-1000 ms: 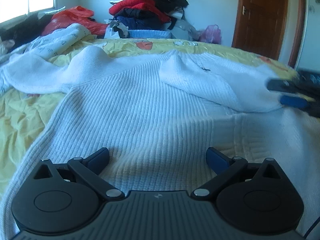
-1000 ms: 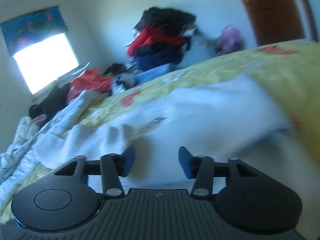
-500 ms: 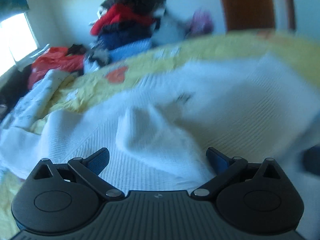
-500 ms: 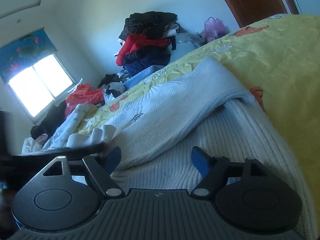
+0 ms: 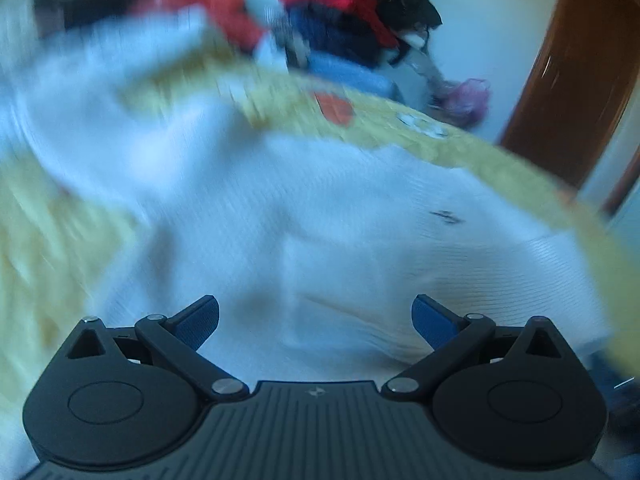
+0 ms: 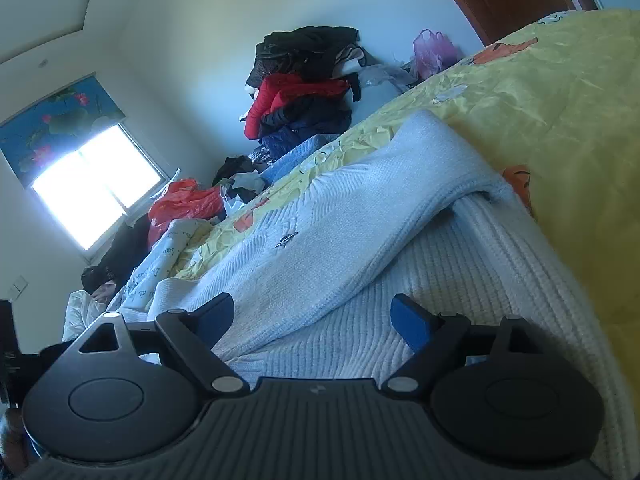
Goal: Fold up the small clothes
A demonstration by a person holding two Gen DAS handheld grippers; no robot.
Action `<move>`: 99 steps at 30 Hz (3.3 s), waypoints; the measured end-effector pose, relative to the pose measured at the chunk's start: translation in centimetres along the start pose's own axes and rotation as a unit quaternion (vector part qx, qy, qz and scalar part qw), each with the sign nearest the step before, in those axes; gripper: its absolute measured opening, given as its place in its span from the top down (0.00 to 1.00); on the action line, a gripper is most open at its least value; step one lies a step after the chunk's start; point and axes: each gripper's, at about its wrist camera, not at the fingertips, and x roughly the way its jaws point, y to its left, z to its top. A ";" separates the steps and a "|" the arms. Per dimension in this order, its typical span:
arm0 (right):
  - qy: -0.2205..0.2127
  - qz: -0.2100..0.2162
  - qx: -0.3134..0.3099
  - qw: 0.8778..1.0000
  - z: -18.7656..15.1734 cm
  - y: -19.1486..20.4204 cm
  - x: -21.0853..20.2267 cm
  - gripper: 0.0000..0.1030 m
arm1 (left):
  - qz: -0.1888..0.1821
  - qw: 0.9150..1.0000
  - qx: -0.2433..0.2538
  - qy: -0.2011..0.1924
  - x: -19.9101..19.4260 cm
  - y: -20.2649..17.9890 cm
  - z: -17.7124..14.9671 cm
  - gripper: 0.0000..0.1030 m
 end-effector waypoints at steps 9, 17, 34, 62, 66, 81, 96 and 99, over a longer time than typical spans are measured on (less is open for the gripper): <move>0.001 -0.006 -0.005 1.000 0.0 0.1 0.1 0.14 | -0.060 0.992 -0.099 0.054 2.4 1.8 2.3 0.52; 0.002 -0.010 -0.008 1.000 0.0 0.3 0.1 0.14 | 0.005 0.999 -0.011 0.035 2.8 -0.5 2.6 0.87; 0.009 -0.020 -0.019 1.000 0.1 0.4 0.0 0.17 | 0.083 0.989 0.117 -0.022 2.4 -0.1 3.9 0.86; 0.076 -0.127 -0.241 0.959 8.9 0.1 14.7 0.13 | -0.006 0.977 0.204 -0.068 5.3 -3.2 1.5 0.08; 0.072 -0.117 -0.231 0.963 9.1 0.1 14.5 0.12 | 0.004 0.974 0.158 -0.161 0.1 2.2 3.0 0.08; 0.075 -0.122 -0.242 0.960 8.9 0.4 14.8 0.09 | 0.046 0.952 -0.269 -0.138 2.1 33.2 19.8 0.08; 0.075 -0.115 -0.235 0.962 8.9 0.2 14.9 0.07 | 0.143 0.968 -0.157 -0.131 3.1 30.7 21.9 0.85; 0.075 -0.114 -0.235 0.962 9.0 0.2 14.8 0.07 | 0.170 0.969 -0.085 -0.161 1.4 25.8 22.2 0.86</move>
